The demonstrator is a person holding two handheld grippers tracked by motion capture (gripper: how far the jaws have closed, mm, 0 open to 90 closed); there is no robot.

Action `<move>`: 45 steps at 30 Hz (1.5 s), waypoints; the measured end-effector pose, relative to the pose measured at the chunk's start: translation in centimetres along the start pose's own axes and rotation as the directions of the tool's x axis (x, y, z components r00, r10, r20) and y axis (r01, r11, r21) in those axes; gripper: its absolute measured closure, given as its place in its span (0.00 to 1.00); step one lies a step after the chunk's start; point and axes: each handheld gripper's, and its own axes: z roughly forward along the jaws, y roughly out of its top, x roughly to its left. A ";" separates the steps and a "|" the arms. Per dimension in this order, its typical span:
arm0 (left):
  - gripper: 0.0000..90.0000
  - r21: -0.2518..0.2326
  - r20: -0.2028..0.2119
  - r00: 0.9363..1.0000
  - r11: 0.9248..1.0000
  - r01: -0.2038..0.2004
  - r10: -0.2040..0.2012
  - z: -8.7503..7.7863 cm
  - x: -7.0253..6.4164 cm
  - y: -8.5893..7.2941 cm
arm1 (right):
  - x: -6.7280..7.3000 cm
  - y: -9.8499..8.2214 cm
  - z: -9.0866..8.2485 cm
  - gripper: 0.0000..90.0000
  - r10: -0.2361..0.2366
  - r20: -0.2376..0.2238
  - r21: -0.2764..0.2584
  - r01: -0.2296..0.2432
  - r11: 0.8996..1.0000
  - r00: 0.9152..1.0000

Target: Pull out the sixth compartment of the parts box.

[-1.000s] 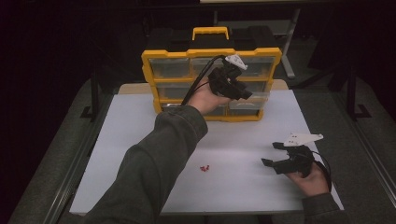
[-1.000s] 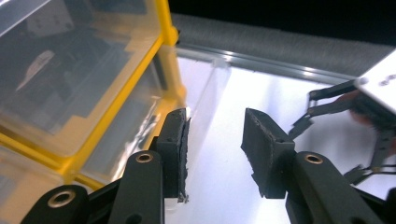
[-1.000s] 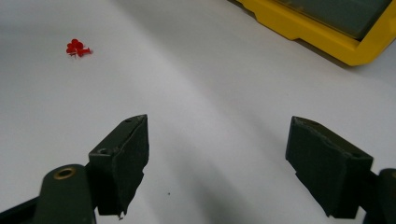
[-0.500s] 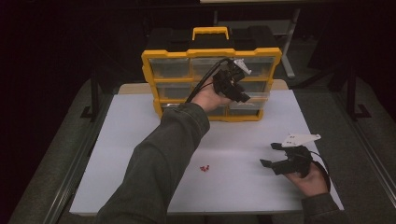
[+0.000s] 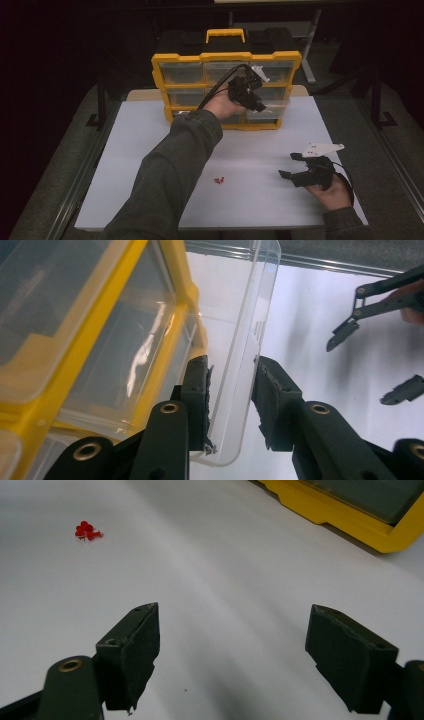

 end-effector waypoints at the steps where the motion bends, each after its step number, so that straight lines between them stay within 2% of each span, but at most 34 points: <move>1: 0.76 -0.001 -0.004 1.000 1.000 -0.009 0.009 -0.1 0.0 0.0 | 0.1 0.0 0.0 0.23 0.004 0.001 0.000 -0.004 1.000 1.000; 5: 0.76 -0.001 -0.011 1.000 1.000 -0.023 0.023 -0.2 -0.2 -0.1 | 0.1 0.0 0.0 0.23 0.005 -0.001 -0.001 -0.005 1.000 1.000; 8: 0.78 0.002 0.017 0.999 1.000 -0.028 0.028 -0.1 -0.3 -0.1 | 0.0 -0.1 -0.1 0.23 0.006 -0.002 -0.001 -0.006 1.000 1.000; 9: 0.79 -0.002 0.015 1.000 1.000 -0.027 0.027 -0.1 -0.5 0.0 | 0.0 -0.1 -0.1 0.23 0.007 -0.002 -0.002 -0.007 1.000 1.000; 10: 0.79 0.005 0.012 0.999 0.999 -0.043 0.043 -0.2 -0.5 0.0 | 0.0 -0.1 -0.1 0.23 0.006 -0.002 -0.002 -0.006 1.000 1.000; 14: 0.79 -0.009 0.033 0.999 0.999 -0.031 0.031 -0.4 -0.7 -0.1 | 0.1 -0.1 -0.1 0.23 0.007 -0.002 -0.002 -0.007 1.000 1.000; 20: 0.79 -0.005 0.039 0.998 0.998 -0.057 0.057 -0.7 -1.3 -0.4 | 0.1 -0.1 -0.2 0.23 0.010 -0.003 0.001 -0.010 1.000 1.000; 29: 0.80 -0.015 0.055 0.997 0.998 -0.057 0.058 -0.7 -1.9 -0.6 | 0.2 -0.1 0.0 0.23 0.001 -0.001 0.002 -0.001 1.000 1.000; 34: 0.79 -0.013 0.057 0.997 0.998 -0.055 0.055 -0.6 -1.9 -0.7 | 0.3 -0.1 0.0 0.23 0.004 -0.001 0.004 -0.004 1.000 1.000; 37: 0.75 -0.005 0.052 0.998 0.999 -0.033 0.034 -0.6 -1.8 -0.7 | 0.3 -0.1 0.0 0.23 0.003 -0.002 0.004 -0.003 1.000 1.000; 38: 0.72 -0.010 0.056 0.998 1.000 -0.021 0.021 -0.7 -1.8 -0.7 | 0.3 -0.1 0.0 0.23 0.005 -0.002 0.005 -0.005 1.000 1.000; 45: 0.66 -0.059 0.040 0.999 0.998 -0.002 0.005 -2.4 -1.9 -0.8 | 0.3 -0.1 0.2 0.23 -0.003 -0.006 0.012 0.004 1.000 1.000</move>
